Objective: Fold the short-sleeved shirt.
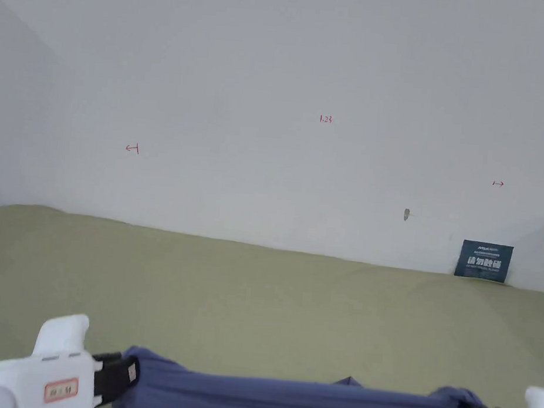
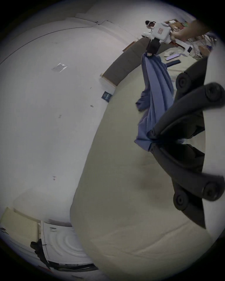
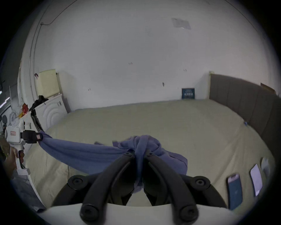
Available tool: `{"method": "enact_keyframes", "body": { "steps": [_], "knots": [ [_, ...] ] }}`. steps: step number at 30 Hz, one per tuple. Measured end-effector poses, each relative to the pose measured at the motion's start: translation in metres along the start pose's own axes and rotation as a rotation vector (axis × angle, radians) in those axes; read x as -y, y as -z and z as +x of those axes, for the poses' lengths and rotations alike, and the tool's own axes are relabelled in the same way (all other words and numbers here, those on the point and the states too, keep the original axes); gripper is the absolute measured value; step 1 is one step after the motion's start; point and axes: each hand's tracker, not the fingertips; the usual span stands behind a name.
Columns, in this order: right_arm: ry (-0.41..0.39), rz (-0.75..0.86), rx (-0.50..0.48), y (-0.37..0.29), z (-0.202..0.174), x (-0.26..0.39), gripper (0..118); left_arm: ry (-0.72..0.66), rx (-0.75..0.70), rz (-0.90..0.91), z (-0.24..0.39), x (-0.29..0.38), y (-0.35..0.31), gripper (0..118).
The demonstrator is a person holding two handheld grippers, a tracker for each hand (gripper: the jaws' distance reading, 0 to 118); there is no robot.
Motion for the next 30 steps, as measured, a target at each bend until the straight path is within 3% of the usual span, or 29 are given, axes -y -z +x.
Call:
{"method": "enact_keyframes", "body": {
  "steps": [6, 12, 18, 19, 20, 22, 23, 26, 30],
  "knots": [
    [0.095, -0.107, 0.002, -0.045, 0.006, 0.077, 9, -0.077, -0.029, -0.089, -0.013, 0.078, -0.031, 4],
    [0.114, -0.250, 0.045, -0.072, 0.001, 0.107, 9, -0.098, -0.055, -0.197, -0.045, 0.130, -0.044, 4],
    [0.090, -0.284, 0.082, -0.070, 0.000, 0.117, 11, -0.119, -0.062, -0.246, -0.053, 0.146, -0.041, 5],
    [0.086, -0.288, 0.076, -0.071, 0.000, 0.116, 23, -0.116, -0.068, -0.249, -0.048, 0.147, -0.042, 16],
    [0.072, -0.308, 0.080, -0.072, 0.000, 0.114, 42, -0.105, -0.089, -0.262, -0.046, 0.143, -0.042, 36],
    [0.010, -0.329, 0.113, -0.078, -0.003, 0.106, 105, -0.084, -0.115, -0.253, -0.042, 0.131, -0.047, 96],
    [-0.004, -0.315, 0.100, -0.083, -0.003, 0.101, 114, -0.081, -0.101, -0.225, -0.033, 0.126, -0.057, 101],
    [-0.018, -0.192, 0.080, -0.103, -0.010, 0.072, 111, -0.006, -0.077, -0.100, -0.011, 0.098, -0.076, 100],
    [-0.036, -0.040, 0.136, -0.120, -0.030, 0.034, 111, 0.138, -0.149, 0.024, 0.028, 0.072, -0.091, 99]
  ]
}}
